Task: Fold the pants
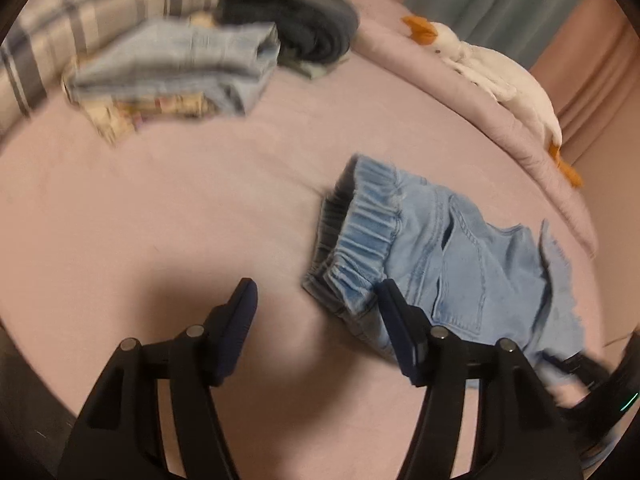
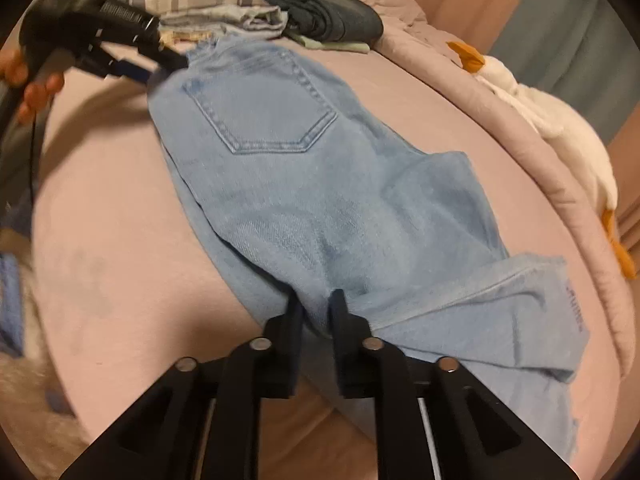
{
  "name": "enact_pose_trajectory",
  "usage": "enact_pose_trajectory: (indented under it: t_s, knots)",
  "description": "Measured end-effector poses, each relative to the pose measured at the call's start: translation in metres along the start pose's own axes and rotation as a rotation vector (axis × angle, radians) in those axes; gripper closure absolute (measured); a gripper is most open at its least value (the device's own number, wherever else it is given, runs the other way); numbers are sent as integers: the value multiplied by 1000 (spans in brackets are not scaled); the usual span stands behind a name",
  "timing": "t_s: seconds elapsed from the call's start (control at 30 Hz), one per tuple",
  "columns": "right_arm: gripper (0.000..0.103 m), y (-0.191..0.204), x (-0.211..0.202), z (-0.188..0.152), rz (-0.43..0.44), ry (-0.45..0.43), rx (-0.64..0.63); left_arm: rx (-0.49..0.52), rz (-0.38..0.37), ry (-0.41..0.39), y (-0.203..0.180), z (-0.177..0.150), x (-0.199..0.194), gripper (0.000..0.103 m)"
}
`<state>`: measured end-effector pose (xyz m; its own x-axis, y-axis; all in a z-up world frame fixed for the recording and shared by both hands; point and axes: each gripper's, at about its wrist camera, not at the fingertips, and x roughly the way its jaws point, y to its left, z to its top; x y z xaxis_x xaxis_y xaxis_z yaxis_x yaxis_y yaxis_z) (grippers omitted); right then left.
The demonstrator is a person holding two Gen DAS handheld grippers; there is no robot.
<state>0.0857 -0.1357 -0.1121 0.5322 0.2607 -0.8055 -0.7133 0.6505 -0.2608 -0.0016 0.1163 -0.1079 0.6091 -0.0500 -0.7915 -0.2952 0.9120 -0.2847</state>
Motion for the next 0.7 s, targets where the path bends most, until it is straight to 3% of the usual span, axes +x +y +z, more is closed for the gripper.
enact_pose_trajectory:
  t_s: [0.03, 0.07, 0.13, 0.2, 0.3, 0.4, 0.5, 0.7]
  knots:
    - [70, -6, -5, 0, 27, -2, 30, 37, 7, -18, -7, -1, -5, 41]
    - [67, -16, -11, -1, 70, -12, 84, 57, 8, -27, -10, -3, -8, 41]
    - [64, -46, -27, -5, 169, -61, 222, 133, -27, -35, -33, -6, -10, 41]
    - [63, -88, -39, -12, 205, -108, 396, 207, -73, -20, -58, -10, -6, 41]
    - [58, -155, -42, -25, 134, -120, 640, 332, -189, 41, -106, -21, 8, 42]
    - [57, -217, -20, -35, 49, -42, 842, 456, -281, 104, -156, -39, 25, 42]
    - [57, -265, 11, -30, 21, 33, 978, 594, -350, 128, -202, -57, 37, 42]
    - [57, -313, 64, -1, -16, 104, 1134, 714, -304, 167, -233, -75, 68, 45]
